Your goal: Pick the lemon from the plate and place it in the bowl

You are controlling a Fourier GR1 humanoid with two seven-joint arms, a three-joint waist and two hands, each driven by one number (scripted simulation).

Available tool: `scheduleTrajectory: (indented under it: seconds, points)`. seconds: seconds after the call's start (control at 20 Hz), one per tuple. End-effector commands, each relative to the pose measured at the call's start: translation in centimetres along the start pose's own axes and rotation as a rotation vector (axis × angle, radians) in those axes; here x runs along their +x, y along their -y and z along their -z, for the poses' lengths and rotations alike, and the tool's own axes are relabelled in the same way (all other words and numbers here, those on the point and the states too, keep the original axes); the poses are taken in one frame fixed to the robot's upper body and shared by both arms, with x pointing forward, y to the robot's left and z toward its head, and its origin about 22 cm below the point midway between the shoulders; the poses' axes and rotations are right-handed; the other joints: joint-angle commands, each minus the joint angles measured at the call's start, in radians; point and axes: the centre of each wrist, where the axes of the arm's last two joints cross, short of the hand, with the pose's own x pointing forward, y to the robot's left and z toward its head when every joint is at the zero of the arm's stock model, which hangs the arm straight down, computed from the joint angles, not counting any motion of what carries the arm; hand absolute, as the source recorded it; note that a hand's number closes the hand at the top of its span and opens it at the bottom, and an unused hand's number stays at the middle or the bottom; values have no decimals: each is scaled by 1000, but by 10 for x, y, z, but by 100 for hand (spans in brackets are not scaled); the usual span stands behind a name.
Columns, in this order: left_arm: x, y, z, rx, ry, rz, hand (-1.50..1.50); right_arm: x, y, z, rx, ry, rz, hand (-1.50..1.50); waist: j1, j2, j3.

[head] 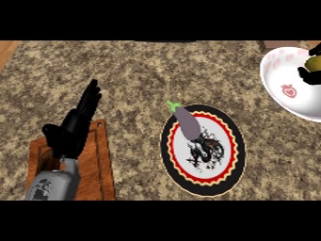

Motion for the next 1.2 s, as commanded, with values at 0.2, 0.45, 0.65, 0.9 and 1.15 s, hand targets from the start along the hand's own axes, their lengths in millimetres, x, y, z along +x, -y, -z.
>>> scheduleTrajectory:
  seconds: [0.2,0.45,0.65,0.9,1.15]
  points:
    - [5,12,13,-5,10,-3,0,-32,2,-5,122,84,213,-150,1,5,1]
    - [6,9,-1,13,-3,-2,0,-26,1,-2,-32,172,358,-150,-4,-3,1]
    - [-10,12,-11,8,-1,-4,0,-22,18,5,-119,176,434,-150,-6,-4,-1]
    - [14,14,4,20,0,-10,0,-58,51,-9,-71,108,563,-150,-23,-8,-1]
    - [2,-19,2,14,-16,-7,0,-93,86,-28,-84,104,691,-150,-23,-6,0]
